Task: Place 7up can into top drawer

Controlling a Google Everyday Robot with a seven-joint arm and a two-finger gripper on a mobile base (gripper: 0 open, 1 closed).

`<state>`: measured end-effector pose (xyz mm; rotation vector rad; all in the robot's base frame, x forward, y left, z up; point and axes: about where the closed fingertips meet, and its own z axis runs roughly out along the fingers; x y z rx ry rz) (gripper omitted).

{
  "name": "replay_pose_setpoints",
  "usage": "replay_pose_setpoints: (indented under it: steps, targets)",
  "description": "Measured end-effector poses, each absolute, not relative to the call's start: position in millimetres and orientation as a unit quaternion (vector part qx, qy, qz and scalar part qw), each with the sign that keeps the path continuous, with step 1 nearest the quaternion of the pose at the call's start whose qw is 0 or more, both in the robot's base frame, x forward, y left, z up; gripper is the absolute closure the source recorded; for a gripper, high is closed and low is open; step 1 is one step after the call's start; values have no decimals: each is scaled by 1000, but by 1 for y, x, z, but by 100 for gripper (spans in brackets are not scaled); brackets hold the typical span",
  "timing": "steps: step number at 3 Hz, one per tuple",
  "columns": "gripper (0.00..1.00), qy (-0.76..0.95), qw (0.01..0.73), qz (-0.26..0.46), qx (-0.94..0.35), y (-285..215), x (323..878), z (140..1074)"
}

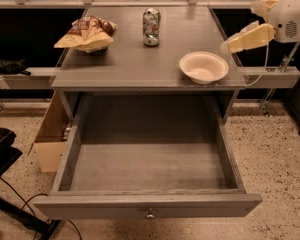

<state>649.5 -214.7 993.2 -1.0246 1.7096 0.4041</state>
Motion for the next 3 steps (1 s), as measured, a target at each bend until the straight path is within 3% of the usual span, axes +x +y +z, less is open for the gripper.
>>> replay_pose_setpoints:
  steps: [3]
  targets:
    - [0, 697, 572, 233, -364, -171, 775, 964]
